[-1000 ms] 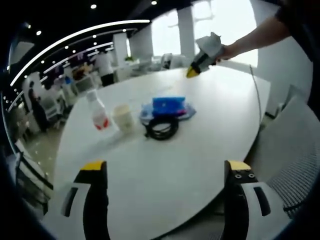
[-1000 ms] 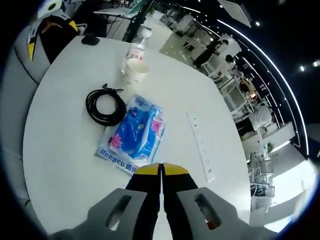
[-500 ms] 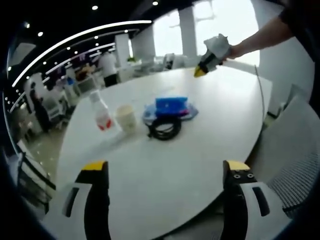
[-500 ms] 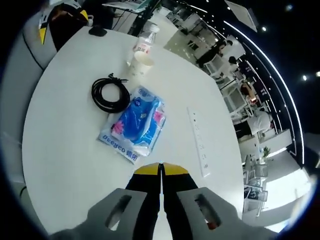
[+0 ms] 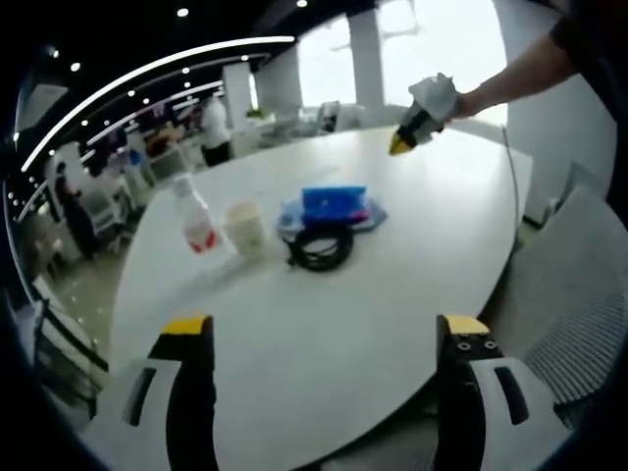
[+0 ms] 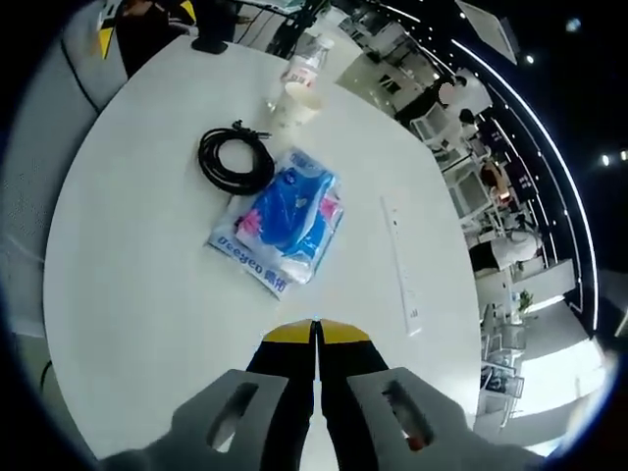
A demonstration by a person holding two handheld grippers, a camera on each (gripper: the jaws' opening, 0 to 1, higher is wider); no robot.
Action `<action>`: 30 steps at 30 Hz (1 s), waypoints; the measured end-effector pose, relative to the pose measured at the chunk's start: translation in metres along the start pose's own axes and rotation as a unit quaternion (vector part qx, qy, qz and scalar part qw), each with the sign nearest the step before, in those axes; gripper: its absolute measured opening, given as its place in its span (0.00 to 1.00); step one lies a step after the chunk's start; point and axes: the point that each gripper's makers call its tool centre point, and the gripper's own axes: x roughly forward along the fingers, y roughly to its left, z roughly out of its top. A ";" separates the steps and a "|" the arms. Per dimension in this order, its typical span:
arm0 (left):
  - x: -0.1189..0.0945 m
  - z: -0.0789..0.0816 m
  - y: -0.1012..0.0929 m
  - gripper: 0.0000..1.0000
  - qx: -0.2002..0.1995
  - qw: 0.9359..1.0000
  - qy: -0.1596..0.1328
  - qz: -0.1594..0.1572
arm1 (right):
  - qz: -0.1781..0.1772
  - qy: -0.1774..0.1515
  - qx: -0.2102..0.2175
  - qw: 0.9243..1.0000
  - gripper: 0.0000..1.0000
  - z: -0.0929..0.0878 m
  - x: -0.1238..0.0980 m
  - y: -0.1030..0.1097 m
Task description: Arrange the tabletop items into an orderly group along one side of the table until the central work area is clear of visible clutter.
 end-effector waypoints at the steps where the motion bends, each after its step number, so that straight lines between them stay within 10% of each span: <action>1: 0.000 0.000 0.000 0.90 -0.001 1.000 0.001 -0.001 | 0.000 0.000 0.001 1.000 0.00 0.000 0.000 0.000; 18: 0.000 -0.001 -0.001 0.90 0.001 1.000 0.003 -0.004 | -0.012 0.005 0.019 1.000 0.00 -0.001 0.005 -0.004; 30: -0.001 0.000 0.000 0.90 0.001 1.000 -0.002 -0.002 | -0.017 -0.021 0.072 0.997 0.22 0.019 0.015 -0.011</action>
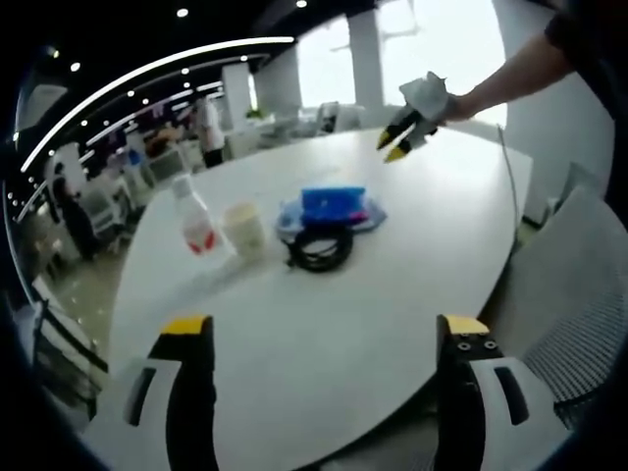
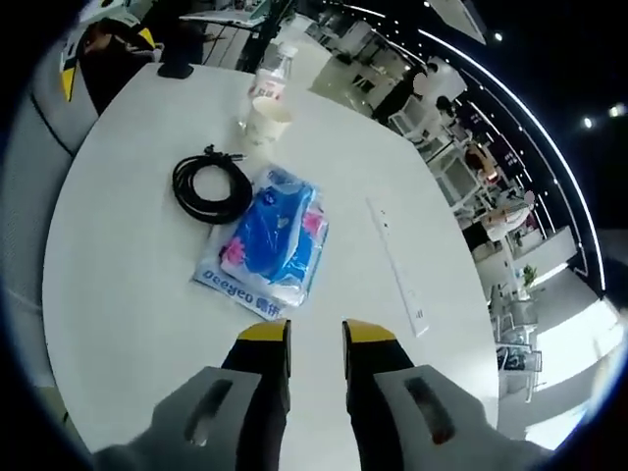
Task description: Arrange the tabletop items into an orderly group along one side of the table until the central work area is clear of visible clutter.
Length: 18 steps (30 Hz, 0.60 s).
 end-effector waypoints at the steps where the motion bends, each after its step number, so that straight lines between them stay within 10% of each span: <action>1: 0.000 0.000 0.000 0.90 0.000 1.000 0.000 0.000 | 0.001 0.000 0.001 1.000 0.24 0.001 0.002 0.000; 18: 0.000 -0.002 0.003 0.91 0.000 1.000 0.006 0.007 | 0.030 -0.027 0.050 0.998 0.35 0.034 0.047 0.005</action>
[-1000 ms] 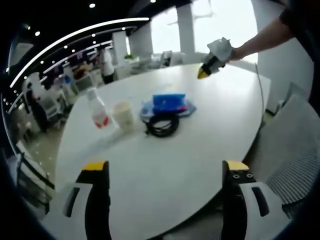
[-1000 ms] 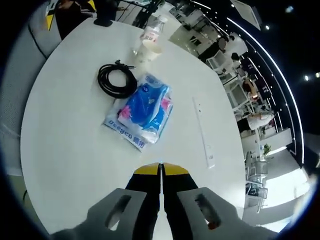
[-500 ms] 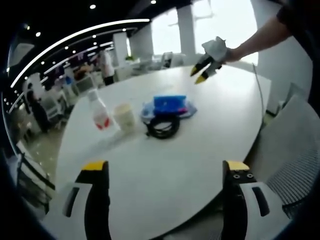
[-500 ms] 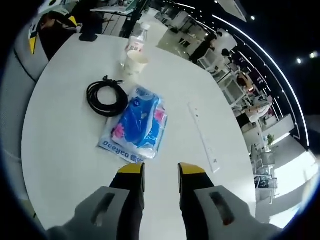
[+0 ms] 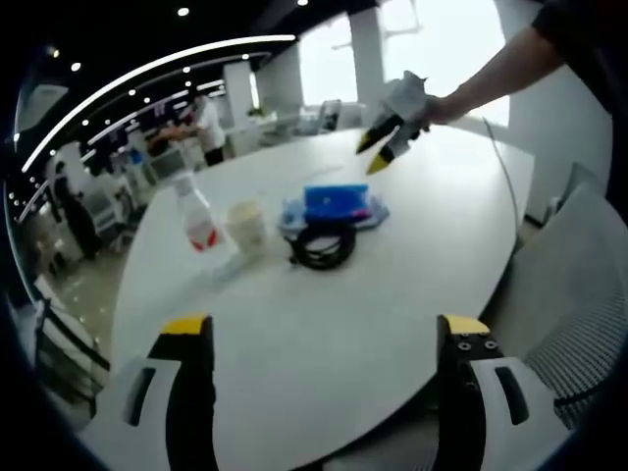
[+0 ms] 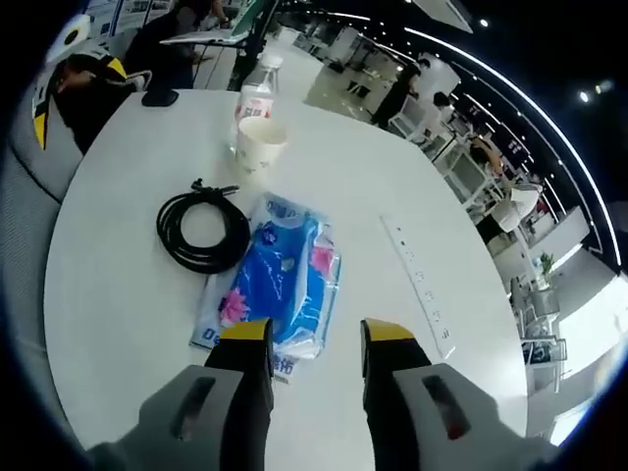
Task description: Arrange the tabletop items into an orderly group along one side of the table until the central work area is clear of visible clutter.
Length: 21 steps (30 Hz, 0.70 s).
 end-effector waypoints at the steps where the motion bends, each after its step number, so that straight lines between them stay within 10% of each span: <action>1: 0.000 0.000 0.000 0.91 0.000 1.000 0.000 0.000 | 0.002 0.000 -0.001 1.000 0.35 0.001 0.002 0.001; 21: 0.001 -0.003 0.002 0.90 0.000 1.000 0.008 0.007 | 0.018 -0.002 0.047 0.999 0.33 0.008 0.052 0.004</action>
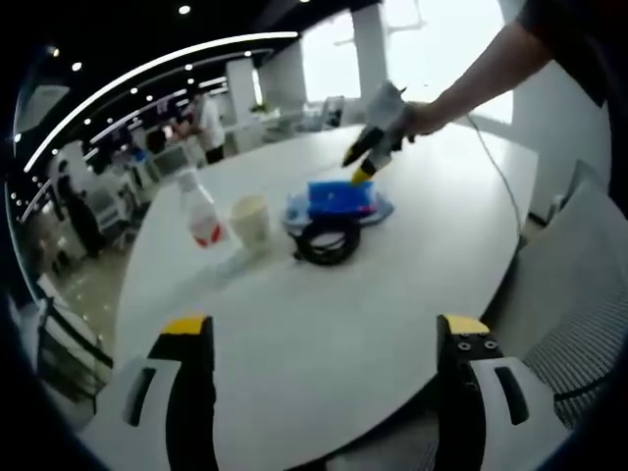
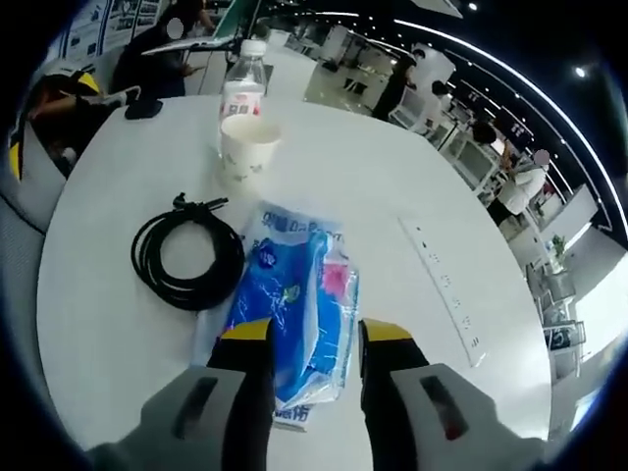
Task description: Arrange the tabletop items into an orderly group along one side of the table until the central work area is clear of visible clutter.
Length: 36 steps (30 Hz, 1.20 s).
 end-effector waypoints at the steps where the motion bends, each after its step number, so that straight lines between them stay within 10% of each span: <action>1: 0.000 0.000 0.000 0.90 0.000 1.000 0.000 0.000 | 0.001 0.001 0.006 1.000 0.33 0.001 0.003 0.001; 36: -0.001 -0.008 0.003 0.89 0.004 1.000 0.021 0.004 | 0.052 0.038 0.107 0.992 0.11 0.000 0.041 0.036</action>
